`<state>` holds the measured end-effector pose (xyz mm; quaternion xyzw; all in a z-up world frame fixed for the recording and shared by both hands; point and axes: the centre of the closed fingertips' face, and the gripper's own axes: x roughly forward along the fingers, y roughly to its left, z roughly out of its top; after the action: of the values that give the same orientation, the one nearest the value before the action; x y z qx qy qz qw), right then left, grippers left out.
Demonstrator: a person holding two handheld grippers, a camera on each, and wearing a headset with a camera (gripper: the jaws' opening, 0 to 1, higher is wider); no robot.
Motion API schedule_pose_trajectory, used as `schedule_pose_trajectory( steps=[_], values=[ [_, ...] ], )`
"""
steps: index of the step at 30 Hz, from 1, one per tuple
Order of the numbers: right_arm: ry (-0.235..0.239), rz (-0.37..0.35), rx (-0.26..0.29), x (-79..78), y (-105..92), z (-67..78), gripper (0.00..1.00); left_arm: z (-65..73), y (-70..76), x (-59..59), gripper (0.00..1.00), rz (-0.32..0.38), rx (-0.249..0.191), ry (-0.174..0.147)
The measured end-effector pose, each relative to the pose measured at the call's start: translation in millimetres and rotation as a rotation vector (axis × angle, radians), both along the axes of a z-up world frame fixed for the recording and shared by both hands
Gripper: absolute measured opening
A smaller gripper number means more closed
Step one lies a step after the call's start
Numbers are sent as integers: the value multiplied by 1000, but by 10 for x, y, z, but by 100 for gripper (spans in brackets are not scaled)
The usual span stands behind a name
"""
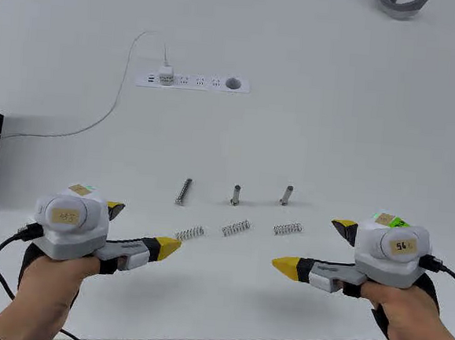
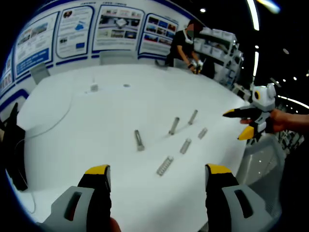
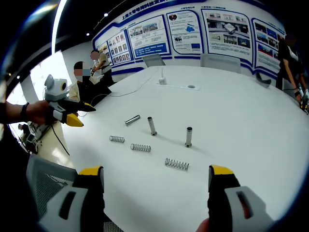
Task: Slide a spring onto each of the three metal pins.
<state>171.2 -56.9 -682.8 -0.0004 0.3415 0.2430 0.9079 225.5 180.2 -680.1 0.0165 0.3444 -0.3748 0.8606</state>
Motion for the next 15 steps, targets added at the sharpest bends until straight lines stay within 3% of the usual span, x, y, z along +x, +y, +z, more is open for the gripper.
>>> schedule_pose_trajectory(
  steps=[15],
  values=[
    [12, -14, 6, -66, -32, -14, 91, -63, -60, 270, 81, 6, 3, 14]
  ],
)
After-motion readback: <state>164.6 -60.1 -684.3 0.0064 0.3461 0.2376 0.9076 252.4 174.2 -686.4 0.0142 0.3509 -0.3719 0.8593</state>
